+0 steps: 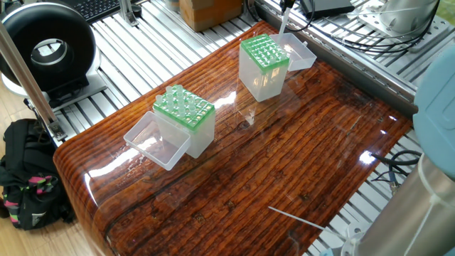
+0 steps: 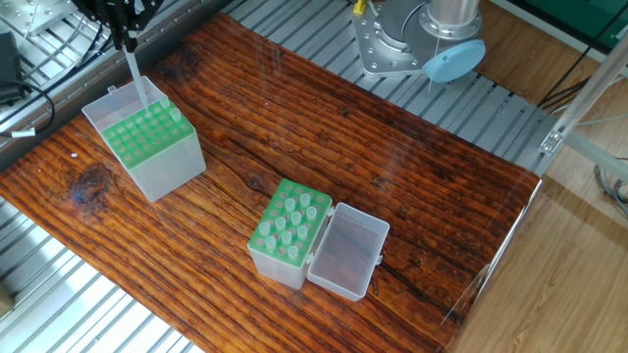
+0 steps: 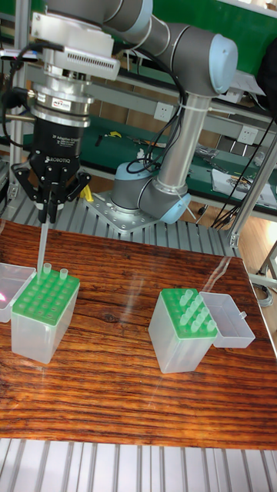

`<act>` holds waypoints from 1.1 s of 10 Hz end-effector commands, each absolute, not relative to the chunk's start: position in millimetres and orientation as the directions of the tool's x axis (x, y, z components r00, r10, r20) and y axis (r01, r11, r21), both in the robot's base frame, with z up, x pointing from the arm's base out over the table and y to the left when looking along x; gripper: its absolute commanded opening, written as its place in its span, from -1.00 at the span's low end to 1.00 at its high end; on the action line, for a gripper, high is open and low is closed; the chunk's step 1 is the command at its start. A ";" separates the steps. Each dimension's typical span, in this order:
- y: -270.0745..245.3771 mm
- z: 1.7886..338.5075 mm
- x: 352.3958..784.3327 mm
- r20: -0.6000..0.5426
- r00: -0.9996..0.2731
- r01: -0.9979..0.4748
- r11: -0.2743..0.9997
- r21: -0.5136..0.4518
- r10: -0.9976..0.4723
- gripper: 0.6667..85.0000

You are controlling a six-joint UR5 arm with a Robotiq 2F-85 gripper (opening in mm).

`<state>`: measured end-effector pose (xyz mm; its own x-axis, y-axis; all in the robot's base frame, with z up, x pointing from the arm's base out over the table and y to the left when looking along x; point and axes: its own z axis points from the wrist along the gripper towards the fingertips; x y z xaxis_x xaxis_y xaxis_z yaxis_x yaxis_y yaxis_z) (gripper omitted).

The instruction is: Transfer all large pipette tips from one holder to another

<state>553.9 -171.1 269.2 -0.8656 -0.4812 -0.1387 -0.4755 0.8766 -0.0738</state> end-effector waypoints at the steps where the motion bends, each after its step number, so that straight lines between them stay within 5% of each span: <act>1: -172.7 265.7 557.9 -0.148 -0.856 -0.492 0.868 -0.064 -0.496 -0.87; 11: -170.6 260.9 569.3 -0.168 -0.849 -0.499 0.865 -0.051 -0.500 -0.85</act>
